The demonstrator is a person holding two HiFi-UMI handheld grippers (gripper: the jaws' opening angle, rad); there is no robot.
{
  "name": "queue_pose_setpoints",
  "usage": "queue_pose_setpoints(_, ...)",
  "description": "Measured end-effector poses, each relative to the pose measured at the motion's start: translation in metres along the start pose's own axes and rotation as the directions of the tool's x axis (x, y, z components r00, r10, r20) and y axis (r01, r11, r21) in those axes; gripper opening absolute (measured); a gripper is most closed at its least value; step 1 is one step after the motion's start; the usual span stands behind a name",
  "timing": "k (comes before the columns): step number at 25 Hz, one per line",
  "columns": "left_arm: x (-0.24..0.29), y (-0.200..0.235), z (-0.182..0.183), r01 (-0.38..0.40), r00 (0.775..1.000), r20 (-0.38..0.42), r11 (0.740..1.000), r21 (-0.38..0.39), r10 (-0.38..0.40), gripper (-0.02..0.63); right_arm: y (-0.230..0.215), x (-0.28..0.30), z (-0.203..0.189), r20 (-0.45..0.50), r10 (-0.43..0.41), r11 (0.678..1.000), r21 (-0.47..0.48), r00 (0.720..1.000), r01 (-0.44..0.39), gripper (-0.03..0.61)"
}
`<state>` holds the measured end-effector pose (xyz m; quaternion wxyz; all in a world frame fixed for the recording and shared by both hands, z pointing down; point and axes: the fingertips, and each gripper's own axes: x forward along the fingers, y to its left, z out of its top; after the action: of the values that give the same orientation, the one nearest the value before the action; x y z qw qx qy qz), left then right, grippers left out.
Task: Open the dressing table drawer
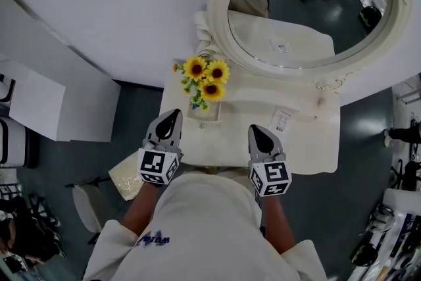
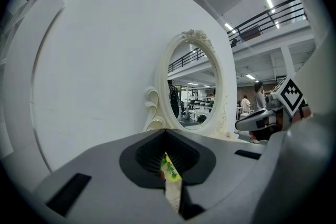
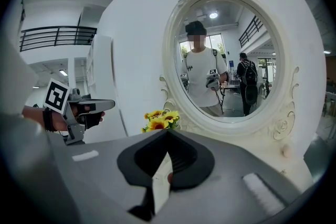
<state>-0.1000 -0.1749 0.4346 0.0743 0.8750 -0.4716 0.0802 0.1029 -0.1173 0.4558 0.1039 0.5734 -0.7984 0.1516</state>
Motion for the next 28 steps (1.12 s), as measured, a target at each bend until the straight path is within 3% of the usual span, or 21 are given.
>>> queue_pose_setpoints(17, 0.003, -0.009, -0.007, 0.037, 0.999, -0.014, 0.999, -0.014, -0.037, 0.008, -0.004, -0.001, -0.003, -0.012, -0.010, 1.000, -0.001, 1.000, 0.010, 0.011)
queue_pose_setpoints(28, 0.001, -0.010, -0.025, 0.066, 0.995, -0.067, 0.997, -0.031, -0.068, 0.008, 0.000, 0.005, -0.003, -0.017, 0.011, 1.000, -0.013, 1.000, -0.012, 0.011)
